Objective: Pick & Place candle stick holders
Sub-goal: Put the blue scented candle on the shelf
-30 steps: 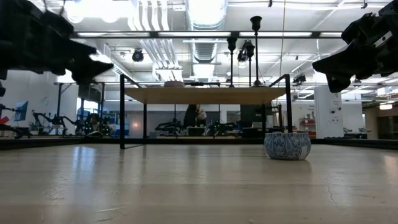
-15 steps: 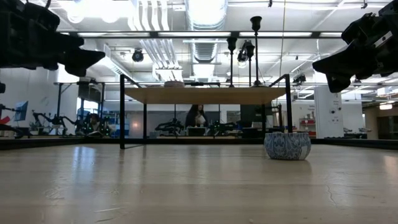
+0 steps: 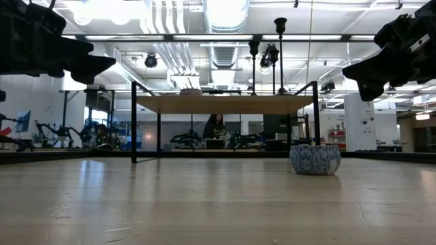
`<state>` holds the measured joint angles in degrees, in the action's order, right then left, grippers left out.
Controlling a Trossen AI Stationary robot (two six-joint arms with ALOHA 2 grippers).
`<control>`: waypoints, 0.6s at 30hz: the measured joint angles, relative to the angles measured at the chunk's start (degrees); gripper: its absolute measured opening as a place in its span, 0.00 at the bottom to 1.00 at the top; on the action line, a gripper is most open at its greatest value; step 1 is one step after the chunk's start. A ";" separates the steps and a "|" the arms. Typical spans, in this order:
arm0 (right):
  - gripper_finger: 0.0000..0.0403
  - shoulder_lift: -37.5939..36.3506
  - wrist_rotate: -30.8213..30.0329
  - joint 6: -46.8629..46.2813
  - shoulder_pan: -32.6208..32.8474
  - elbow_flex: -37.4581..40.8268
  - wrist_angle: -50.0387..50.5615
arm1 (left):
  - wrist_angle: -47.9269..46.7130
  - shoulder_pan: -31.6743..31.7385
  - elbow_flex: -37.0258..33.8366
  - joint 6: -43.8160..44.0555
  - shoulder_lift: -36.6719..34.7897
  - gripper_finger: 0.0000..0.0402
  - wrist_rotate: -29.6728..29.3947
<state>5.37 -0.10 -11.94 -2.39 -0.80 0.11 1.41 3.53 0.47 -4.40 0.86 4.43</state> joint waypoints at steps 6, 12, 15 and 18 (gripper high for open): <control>0.02 0.00 0.00 0.00 0.00 0.00 0.01 | 0.13 0.02 0.00 0.02 0.11 0.87 0.13; 0.02 0.00 0.00 0.00 0.01 0.01 0.01 | 0.26 0.02 0.00 0.07 0.11 0.87 0.22; 0.02 0.00 0.00 0.00 0.01 0.00 0.00 | 0.34 0.02 0.00 0.11 0.11 0.87 0.36; 0.02 0.00 -0.01 0.11 0.01 0.02 -0.01 | 0.38 0.02 0.00 0.13 0.11 0.87 0.39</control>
<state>5.37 -0.11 -11.84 -2.38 -0.78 0.10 1.79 3.55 0.47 -4.27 0.97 4.82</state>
